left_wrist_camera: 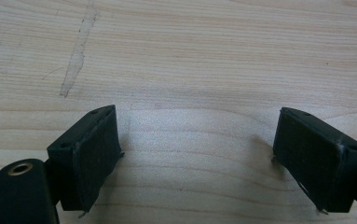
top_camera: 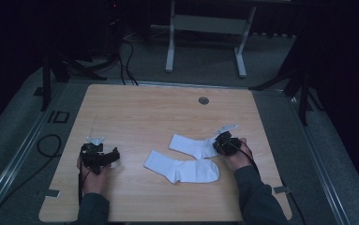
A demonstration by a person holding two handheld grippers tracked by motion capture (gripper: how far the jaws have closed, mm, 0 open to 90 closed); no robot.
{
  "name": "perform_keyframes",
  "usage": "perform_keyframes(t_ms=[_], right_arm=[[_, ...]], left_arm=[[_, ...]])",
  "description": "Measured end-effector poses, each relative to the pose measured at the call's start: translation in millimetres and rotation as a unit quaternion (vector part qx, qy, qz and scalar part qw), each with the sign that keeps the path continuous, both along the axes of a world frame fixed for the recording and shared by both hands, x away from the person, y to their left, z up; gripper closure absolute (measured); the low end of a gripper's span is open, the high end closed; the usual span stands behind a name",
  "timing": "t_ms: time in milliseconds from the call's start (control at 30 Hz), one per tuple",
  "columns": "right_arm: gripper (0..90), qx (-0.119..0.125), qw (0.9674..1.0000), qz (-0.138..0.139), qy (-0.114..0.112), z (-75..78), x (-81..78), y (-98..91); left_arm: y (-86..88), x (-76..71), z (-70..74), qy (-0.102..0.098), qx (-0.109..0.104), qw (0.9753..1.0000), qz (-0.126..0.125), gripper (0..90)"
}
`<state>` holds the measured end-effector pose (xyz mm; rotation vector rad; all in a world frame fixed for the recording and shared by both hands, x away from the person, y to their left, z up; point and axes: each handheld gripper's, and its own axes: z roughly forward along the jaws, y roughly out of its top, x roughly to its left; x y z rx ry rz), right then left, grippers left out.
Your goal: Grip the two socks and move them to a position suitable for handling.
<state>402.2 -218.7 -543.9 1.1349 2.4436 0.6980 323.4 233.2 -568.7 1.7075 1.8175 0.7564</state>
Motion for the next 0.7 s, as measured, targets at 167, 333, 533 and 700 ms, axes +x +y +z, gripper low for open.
perform_keyframes(t_ms=[167,333,533,700], right_arm=[[80.4,0.002,0.9999,-0.015,0.000,-0.1,-5.7,-10.9],[79.9,0.024,0.9994,-0.026,0.001,-1.8,-7.8,-21.1],[79.9,0.016,0.9992,-0.036,-0.005,-1.9,-11.4,-19.0],[79.8,0.020,0.9989,-0.041,-0.007,-2.6,-14.2,-21.7]], left_arm=[[0.0,0.0,0.0,0.000,0.000,1.0000,0.000,14.4],[0.0,0.0,0.0,0.000,0.000,1.0000,0.000,14.4],[0.0,0.0,0.0,0.000,0.000,1.0000,0.000,14.4],[0.0,0.0,0.0,0.000,0.000,1.0000,0.000,14.4]])
